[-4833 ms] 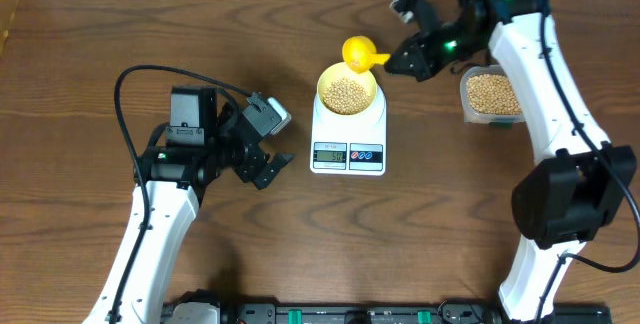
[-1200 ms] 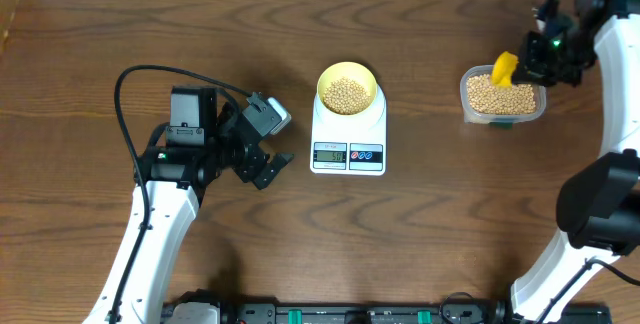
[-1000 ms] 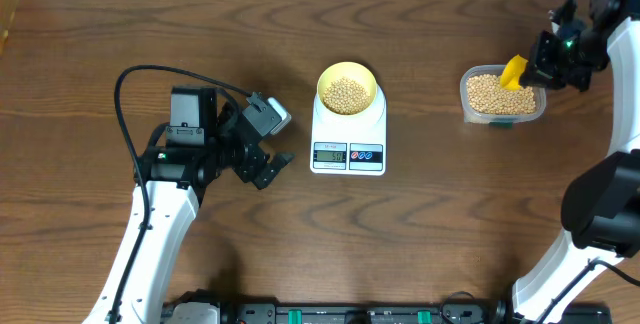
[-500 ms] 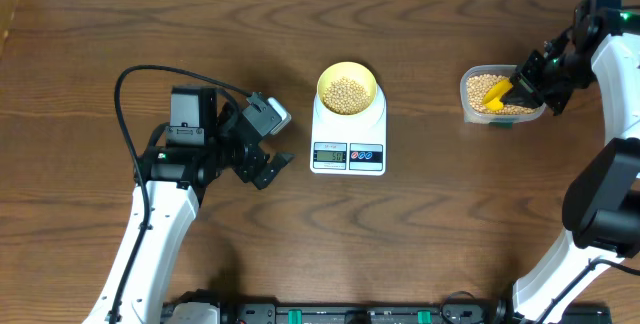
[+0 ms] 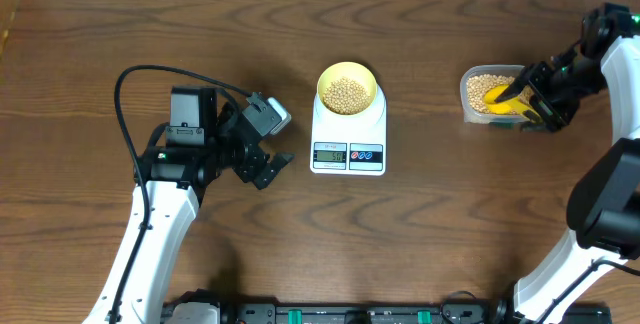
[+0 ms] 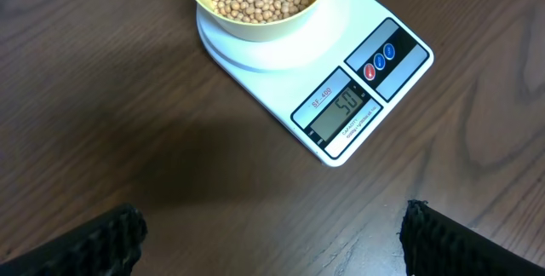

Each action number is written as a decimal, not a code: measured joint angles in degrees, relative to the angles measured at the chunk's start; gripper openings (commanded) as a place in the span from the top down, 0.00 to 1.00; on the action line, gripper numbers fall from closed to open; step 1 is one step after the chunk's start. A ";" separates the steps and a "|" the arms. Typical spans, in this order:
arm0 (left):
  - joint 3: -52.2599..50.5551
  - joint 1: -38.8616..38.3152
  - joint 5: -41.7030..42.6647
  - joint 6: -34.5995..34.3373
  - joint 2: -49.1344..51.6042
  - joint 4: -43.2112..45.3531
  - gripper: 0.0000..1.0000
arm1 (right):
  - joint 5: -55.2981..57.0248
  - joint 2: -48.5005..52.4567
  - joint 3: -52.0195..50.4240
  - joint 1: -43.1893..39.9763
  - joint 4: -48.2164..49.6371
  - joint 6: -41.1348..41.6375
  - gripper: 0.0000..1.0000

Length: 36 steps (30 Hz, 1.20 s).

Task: Scoop item into bowl and weigh 50g on scale
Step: 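Open the right gripper to release the scoop in the tub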

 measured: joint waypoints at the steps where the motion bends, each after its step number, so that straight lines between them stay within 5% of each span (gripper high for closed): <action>1: 0.00 0.00 0.00 0.00 0.00 0.00 0.03 | 0.07 0.00 0.00 -0.15 -0.37 -0.13 0.21; 8: 0.00 0.00 0.00 0.00 0.00 0.00 0.03 | 0.81 0.00 -0.02 -0.52 -2.97 -1.84 0.01; 36: 0.00 0.00 0.00 0.00 0.00 0.00 0.03 | 10.51 0.00 -0.07 6.45 0.72 -1.84 0.01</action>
